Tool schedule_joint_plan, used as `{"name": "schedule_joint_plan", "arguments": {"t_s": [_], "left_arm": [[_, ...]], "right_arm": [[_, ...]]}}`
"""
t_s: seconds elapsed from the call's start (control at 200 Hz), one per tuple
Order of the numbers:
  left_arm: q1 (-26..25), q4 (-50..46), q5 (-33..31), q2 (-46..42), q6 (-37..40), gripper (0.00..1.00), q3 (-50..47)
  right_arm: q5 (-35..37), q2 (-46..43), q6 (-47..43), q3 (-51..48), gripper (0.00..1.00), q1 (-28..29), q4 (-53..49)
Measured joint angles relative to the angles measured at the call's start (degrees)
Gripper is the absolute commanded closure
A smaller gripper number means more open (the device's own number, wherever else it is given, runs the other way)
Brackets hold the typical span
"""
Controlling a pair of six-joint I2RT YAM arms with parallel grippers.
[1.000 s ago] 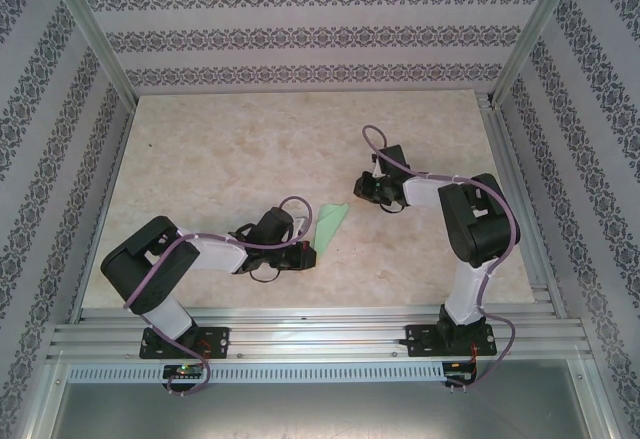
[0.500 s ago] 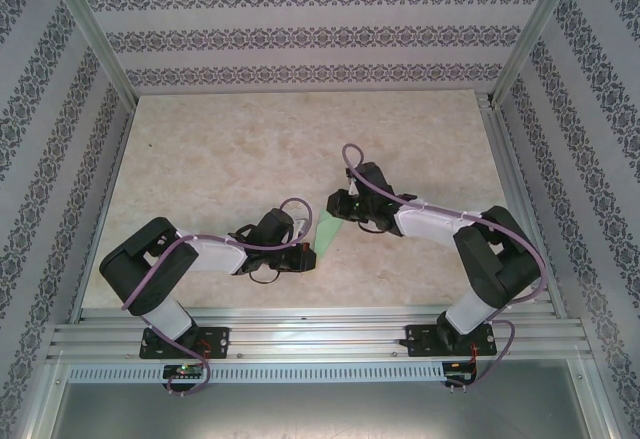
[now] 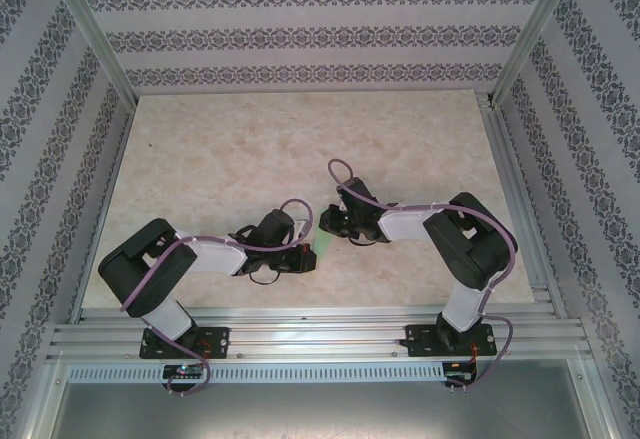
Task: Fold a paper plane with a square sheet of paper (fold left side to right side)
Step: Fold the wing for the fifth time at the center of the table.
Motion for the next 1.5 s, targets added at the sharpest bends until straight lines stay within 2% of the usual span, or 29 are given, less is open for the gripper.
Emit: {"name": "schedule_joint_plan", "arguments": {"t_s": [0.954,1.089,1.209,1.309,1.389,1.504], "left_arm": [[-4.04,2.93,-1.16,-5.33,-0.07,1.00,-6.69],[-4.63,-0.59,-0.48,-8.09,-0.22,1.00,-7.61],[-4.98,-10.56,-0.35,-13.70,-0.13,1.00,-7.74],[-2.51,-18.25,-0.31,-21.00,0.24,0.93,-7.50],[2.25,-24.02,-0.70,-27.23,0.96,0.87,-5.99],[8.96,-30.34,-2.01,-32.52,2.19,0.74,-2.21]], "right_arm": [[-0.87,1.57,0.15,2.43,0.85,-0.72,-1.73],[-0.87,1.60,0.11,2.43,0.84,-0.72,-1.33],[-0.59,1.01,-0.28,2.43,0.77,-0.74,-1.40],[0.94,-1.01,-1.11,2.19,0.71,-1.16,-3.85],[2.86,-4.09,-1.97,2.10,0.68,-1.88,-7.41],[6.99,-10.03,-3.37,3.28,0.61,-1.81,-14.80]]}}
